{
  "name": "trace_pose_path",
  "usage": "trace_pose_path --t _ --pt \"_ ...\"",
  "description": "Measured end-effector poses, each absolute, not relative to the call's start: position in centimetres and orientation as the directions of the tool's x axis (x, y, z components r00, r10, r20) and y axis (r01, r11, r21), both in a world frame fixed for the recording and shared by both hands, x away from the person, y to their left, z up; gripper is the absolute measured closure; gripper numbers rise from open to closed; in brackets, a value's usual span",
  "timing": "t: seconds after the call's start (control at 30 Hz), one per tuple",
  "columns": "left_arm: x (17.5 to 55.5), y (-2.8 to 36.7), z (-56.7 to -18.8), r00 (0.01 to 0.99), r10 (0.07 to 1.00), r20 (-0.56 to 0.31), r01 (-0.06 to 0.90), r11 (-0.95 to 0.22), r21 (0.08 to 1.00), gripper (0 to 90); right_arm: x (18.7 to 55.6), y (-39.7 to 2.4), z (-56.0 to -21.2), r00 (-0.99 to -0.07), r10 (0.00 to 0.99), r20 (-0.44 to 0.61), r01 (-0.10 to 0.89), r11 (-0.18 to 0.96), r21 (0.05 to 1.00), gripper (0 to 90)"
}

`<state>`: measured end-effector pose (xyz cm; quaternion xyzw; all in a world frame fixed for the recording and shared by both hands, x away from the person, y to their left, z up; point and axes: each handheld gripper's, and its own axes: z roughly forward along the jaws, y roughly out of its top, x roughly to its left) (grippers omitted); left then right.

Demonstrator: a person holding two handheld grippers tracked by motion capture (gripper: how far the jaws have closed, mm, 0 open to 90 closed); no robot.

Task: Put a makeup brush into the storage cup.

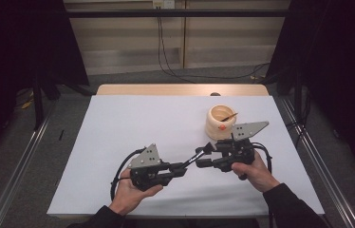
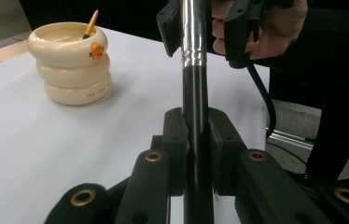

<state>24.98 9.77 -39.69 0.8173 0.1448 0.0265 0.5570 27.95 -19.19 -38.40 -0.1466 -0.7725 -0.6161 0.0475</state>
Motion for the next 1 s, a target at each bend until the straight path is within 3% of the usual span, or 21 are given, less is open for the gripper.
trace_pose_path --t 0.3,0.8,1.0 --pt "25.0 9.5 -40.1 0.959 0.259 -0.113 0.202 -0.349 0.915 79.4 28.2 -19.4 -38.5 -0.951 0.163 0.264 0.293 0.196 0.936 71.6" --pt "25.3 9.3 -41.1 0.958 0.268 -0.098 0.193 -0.353 0.916 75.1 28.1 -19.2 -38.3 -0.954 0.117 0.275 0.293 0.18 0.939 78.0" --pt "25.3 9.2 -41.2 0.949 0.305 -0.079 0.187 -0.343 0.921 59.4 28.1 -19.4 -38.1 -0.954 0.13 0.271 0.291 0.174 0.941 78.1"
